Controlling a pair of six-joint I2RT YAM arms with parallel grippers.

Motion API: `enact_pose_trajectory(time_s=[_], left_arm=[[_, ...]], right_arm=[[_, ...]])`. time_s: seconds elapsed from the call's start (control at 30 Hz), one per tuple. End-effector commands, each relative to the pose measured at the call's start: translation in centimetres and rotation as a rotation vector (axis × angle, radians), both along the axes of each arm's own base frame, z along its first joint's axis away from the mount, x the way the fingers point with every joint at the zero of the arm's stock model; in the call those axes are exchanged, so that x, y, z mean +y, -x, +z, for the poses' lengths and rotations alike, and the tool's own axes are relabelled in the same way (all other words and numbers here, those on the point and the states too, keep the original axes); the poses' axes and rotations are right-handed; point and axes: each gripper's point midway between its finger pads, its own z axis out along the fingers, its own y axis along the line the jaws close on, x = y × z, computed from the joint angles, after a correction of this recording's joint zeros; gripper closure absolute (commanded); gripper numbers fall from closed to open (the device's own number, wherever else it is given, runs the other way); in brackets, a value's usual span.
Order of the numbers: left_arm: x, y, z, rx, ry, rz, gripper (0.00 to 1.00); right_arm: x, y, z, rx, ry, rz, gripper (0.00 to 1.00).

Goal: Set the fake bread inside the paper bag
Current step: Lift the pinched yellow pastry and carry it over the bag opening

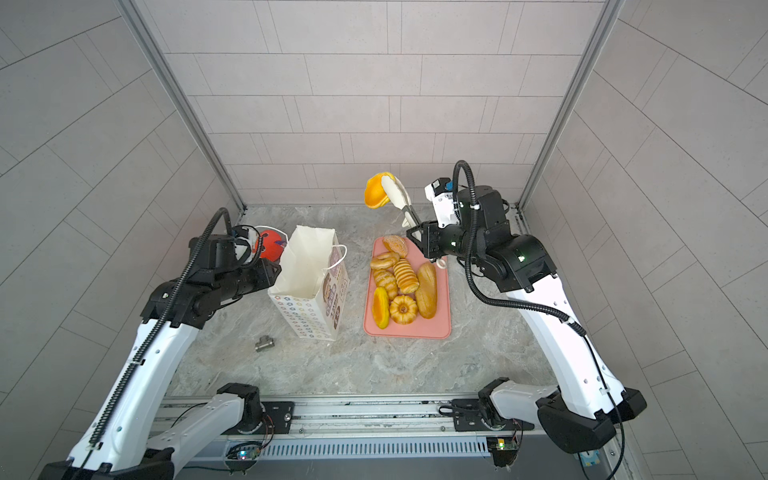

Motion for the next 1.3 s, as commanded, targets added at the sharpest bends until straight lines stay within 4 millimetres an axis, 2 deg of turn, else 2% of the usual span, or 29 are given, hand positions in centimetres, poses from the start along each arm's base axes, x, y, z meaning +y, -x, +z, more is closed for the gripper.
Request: enact_pose_trajectory(time_s=[0.0, 0.17, 0.33, 0.57, 0.87, 1.27], left_arm=[[-0.4, -0.2, -0.1, -0.004, 0.016, -0.009, 0.74], [-0.5, -0.2, -0.3, 0.004, 0.019, -0.013, 0.74], [-0.6, -0.2, -0.3, 0.004, 0.03, -0.013, 0.82], [-0.8, -0.3, -0.5, 0.012, 0.039, -0.018, 0.89], [-0.8, -0.3, -0.5, 0.012, 0.042, -0.019, 0.91], [-0.8, -0.3, -0.5, 0.007, 0.044, -0.018, 0.91]], right_arm=[[0.6, 0.3, 1.4, -0.055, 0.004, 0.026, 0.84], [2.2, 1.1, 1.6, -0.065, 0.018, 0.076, 0.84], [3.9, 2.0, 1.9, -0.08, 0.044, 0.133, 0.84], [6.0, 2.9, 1.2, -0.089, 0.144, 0.191, 0.84], [8.7, 4.0, 0.3, -0.1, 0.247, 0.262, 0.84], [11.4, 4.3, -1.5, -0.09, 0.358, 0.302, 0.85]])
